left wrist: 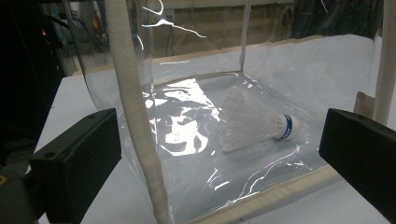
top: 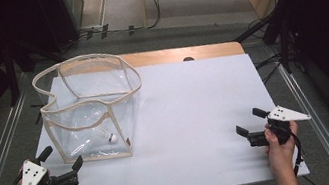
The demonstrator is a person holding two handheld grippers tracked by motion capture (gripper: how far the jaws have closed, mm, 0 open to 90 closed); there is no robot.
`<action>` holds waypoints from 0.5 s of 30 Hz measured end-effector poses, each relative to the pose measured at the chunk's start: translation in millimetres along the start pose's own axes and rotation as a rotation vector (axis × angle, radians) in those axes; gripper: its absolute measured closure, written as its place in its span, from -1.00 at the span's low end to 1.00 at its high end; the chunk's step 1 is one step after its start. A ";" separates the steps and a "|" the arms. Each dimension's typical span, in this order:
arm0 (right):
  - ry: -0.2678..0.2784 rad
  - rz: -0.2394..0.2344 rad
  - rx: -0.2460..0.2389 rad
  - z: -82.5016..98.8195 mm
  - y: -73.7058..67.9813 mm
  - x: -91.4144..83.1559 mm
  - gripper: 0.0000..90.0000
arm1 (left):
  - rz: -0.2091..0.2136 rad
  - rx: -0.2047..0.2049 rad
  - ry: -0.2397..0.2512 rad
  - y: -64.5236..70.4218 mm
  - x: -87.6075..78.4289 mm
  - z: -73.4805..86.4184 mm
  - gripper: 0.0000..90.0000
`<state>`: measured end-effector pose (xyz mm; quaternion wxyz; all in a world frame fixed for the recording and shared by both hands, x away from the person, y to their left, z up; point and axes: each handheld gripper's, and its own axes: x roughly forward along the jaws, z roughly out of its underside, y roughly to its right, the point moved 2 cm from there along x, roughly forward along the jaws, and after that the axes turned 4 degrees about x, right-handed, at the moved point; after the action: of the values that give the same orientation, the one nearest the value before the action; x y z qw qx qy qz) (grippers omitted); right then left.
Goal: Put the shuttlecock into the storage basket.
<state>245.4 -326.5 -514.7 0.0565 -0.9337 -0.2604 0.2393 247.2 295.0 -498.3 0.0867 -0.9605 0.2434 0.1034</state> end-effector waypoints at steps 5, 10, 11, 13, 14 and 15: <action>0.015 0.001 0.008 2.4 2.8 -5.9 -1.00 | 0.001 0.001 0.000 0.0 0.3 -0.2 -1.00; 0.009 0.010 0.021 7.7 6.9 -12.4 -1.00 | 0.002 -0.004 0.003 -0.1 0.2 -0.3 -1.00; 0.007 0.012 0.019 8.7 7.8 -13.3 -1.00 | 0.003 -0.005 0.003 -0.1 0.2 -0.3 -1.00; 0.005 0.013 0.020 10.1 9.4 -15.5 -1.00 | 0.002 -0.004 0.002 -0.1 0.2 -0.3 -1.00; 0.007 0.012 0.018 10.6 10.2 -16.1 -1.00 | 0.002 -0.004 0.002 -0.1 0.2 -0.3 -1.00; 0.006 0.016 0.016 11.1 11.4 -16.8 -1.00 | 0.002 -0.002 0.001 -0.2 0.2 -0.3 -1.00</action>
<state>232.8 -345.0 -520.0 0.0628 -0.9360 -0.2508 0.2388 247.5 295.0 -498.0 0.0853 -0.9604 0.2442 0.1032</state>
